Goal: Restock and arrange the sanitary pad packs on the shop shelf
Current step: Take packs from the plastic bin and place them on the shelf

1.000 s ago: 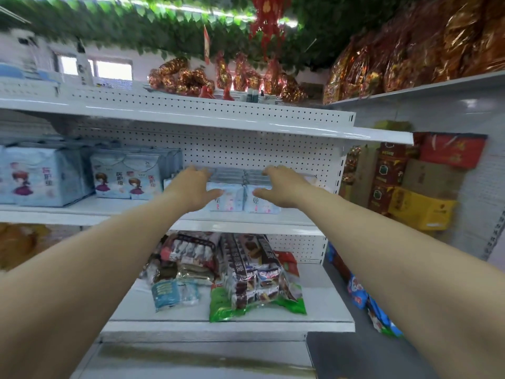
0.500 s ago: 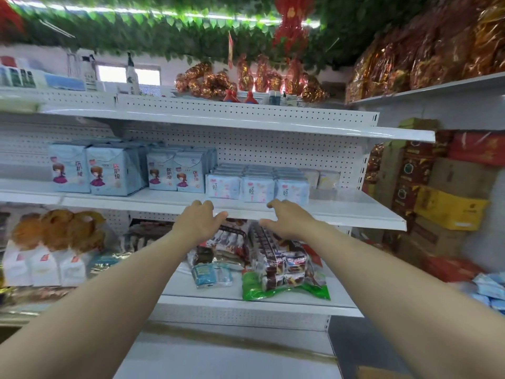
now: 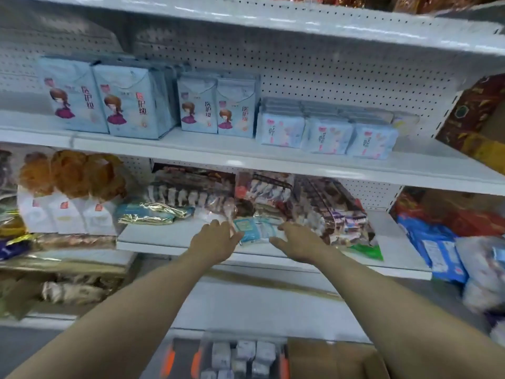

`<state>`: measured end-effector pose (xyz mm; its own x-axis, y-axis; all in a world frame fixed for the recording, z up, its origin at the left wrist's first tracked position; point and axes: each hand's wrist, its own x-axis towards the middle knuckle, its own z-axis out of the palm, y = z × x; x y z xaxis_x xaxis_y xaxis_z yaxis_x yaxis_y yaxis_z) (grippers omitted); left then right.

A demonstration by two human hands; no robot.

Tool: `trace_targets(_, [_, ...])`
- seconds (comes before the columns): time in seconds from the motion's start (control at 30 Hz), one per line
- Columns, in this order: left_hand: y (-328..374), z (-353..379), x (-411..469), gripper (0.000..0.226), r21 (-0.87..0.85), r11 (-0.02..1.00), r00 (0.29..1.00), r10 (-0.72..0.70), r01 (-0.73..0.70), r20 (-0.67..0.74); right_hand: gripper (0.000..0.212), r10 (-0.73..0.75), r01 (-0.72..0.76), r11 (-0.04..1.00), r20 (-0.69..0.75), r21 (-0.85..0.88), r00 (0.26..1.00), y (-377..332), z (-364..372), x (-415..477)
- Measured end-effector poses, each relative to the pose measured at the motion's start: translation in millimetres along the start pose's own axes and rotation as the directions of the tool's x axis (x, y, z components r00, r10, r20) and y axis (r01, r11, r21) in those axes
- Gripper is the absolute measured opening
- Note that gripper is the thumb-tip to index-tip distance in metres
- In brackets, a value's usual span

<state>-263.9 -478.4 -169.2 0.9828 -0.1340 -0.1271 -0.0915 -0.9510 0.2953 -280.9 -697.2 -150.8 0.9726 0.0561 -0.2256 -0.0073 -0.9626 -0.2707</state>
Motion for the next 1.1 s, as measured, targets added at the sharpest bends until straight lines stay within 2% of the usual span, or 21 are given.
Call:
trace_targets(0.33, [-82,136,46,0.061,-0.081,0.993,0.956,-0.057,0.083,0.287,0.061,0.139,-0.169,0.981,0.259,0.095,0.956,18,140,58])
trace_targets(0.5, [-117,238,56,0.061,-0.101,0.973,0.886,-0.142,0.207,0.442,0.061,0.179,-0.253,0.959,0.415,0.131,0.892,54,246,81])
trace_targets(0.67, [-145,364,52,0.055,-0.14,0.918,0.778,-0.225,0.371,0.587,0.052,0.209,-0.307,0.947,0.547,0.093,0.811,110,370,102])
trace_targets(0.83, [-171,495,42,0.054,-0.137,0.844,0.698,-0.324,0.518,0.639,0.039,0.26,-0.421,0.901,0.654,0.099,0.711,164,497,121])
trace_targets(0.93, [-180,571,45,0.057,-0.156,0.769,0.641,-0.381,0.619,0.666,0.048,0.269,-0.447,0.891,0.695,0.084,0.667,193,568,133])
trace_targets(1.0, [-184,617,47,0.059,-0.179,0.736,0.628,-0.394,0.653,0.671,0.052,0.264,-0.466,0.879,0.709,0.102,0.653,212,608,140])
trace_targets(1.1, [-186,675,46,0.064,-0.244,0.706,0.663,-0.407,0.664,0.629,0.055,0.278,-0.516,0.847,0.716,0.132,0.64,234,661,149])
